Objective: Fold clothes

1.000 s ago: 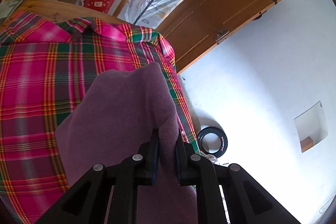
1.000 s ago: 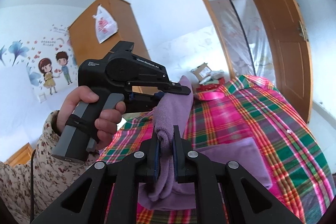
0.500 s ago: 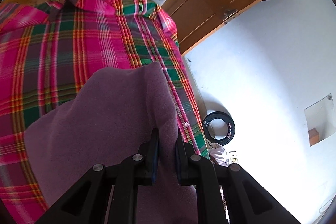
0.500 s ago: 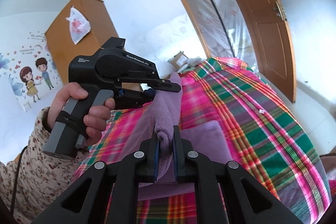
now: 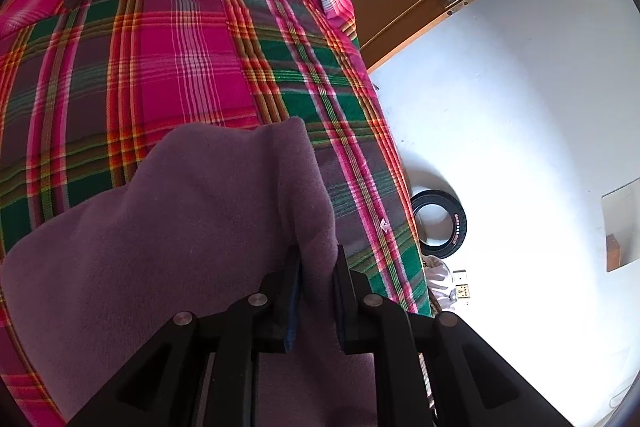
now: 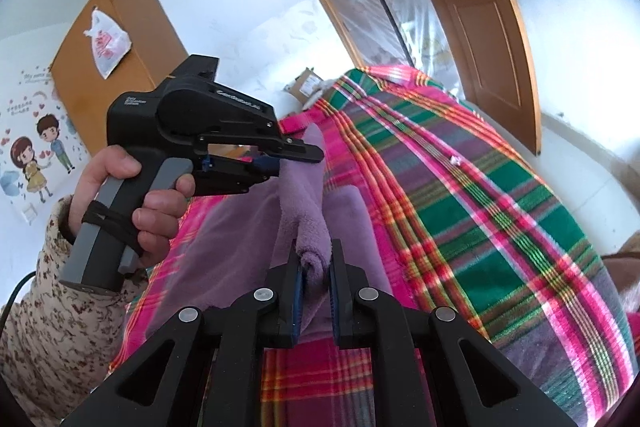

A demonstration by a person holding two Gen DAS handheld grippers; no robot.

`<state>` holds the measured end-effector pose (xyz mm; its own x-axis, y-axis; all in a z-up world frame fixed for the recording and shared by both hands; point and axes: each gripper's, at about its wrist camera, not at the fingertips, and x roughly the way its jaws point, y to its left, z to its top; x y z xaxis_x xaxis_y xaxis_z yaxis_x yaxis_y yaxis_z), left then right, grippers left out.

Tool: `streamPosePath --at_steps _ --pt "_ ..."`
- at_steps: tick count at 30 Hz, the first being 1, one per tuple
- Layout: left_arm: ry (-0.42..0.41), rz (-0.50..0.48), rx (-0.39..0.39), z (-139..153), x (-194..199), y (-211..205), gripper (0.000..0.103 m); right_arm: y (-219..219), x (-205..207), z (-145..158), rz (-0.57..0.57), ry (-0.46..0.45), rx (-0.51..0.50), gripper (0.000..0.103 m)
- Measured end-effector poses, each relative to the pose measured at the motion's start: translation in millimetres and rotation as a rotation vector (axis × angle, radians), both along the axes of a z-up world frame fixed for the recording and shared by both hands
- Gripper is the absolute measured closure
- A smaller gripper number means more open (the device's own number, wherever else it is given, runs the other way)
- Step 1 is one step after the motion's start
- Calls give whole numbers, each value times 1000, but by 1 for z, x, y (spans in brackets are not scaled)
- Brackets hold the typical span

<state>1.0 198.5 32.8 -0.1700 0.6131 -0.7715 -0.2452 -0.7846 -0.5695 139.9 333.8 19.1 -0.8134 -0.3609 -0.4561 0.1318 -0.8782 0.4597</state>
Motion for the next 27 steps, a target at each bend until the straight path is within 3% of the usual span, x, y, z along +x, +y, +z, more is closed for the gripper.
streamPosePath --at_steps 4,9,21,25,27 --pt "5 -15 -4 -3 1 1 84 4 -3 -7 -13 -31 -19 91" --pt "58 -47 45 10 8 -7 83 7 -2 -11 -35 -43 -18 89" --pt "98 23 67 23 33 -71 82 28 2 -13 -151 -106 -12 84" --pt "78 38 48 15 44 -89 82 24 8 0 -179 -71 42 84" --pt "76 40 54 11 52 -99 82 9 10 9 -118 -12 62 84"
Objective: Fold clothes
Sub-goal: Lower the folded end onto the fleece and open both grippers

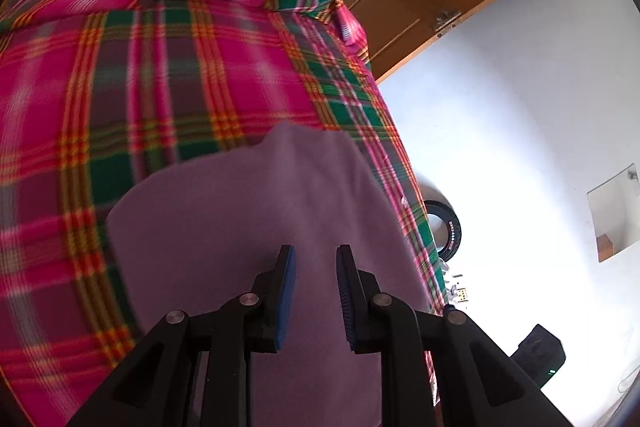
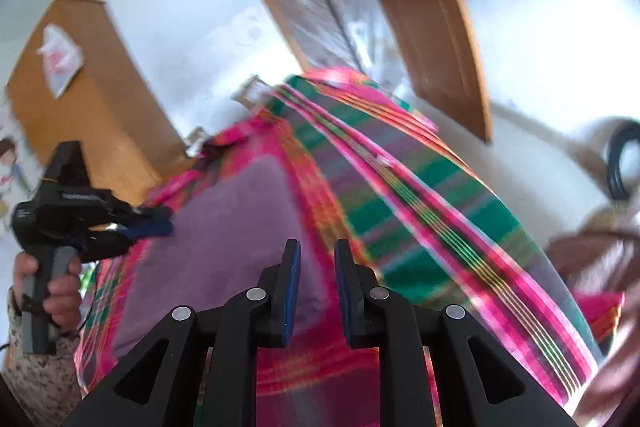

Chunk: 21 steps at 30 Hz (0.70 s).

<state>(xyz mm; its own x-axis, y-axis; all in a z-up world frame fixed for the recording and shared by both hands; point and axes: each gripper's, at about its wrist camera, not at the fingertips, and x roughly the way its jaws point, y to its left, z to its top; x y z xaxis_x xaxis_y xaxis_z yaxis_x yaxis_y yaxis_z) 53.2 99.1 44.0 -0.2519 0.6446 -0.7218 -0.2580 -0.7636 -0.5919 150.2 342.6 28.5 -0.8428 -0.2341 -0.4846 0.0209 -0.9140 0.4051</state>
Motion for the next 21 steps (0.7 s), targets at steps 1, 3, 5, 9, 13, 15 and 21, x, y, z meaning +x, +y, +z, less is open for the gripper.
streamPosePath --at_steps 1,3,5,9,13,15,21 --pt "0 1 -2 -2 4 -4 82 -10 -1 2 49 17 8 84" --pt "1 9 -7 -4 8 -8 82 -30 -6 3 137 26 32 82" --pt "0 9 0 -7 11 -14 82 -47 -11 -4 190 0 70 82" --pt "-5 9 10 -14 15 -25 82 -58 -11 -23 218 -68 127 82" --pt "-19 10 39 -19 17 -32 82 -56 -7 -26 208 -85 150 82" --pt "-16 12 43 -19 19 -33 82 -60 -10 -20 197 -89 166 81" --pt "10 10 19 -14 26 -34 82 -102 -5 -2 351 19 211 79"
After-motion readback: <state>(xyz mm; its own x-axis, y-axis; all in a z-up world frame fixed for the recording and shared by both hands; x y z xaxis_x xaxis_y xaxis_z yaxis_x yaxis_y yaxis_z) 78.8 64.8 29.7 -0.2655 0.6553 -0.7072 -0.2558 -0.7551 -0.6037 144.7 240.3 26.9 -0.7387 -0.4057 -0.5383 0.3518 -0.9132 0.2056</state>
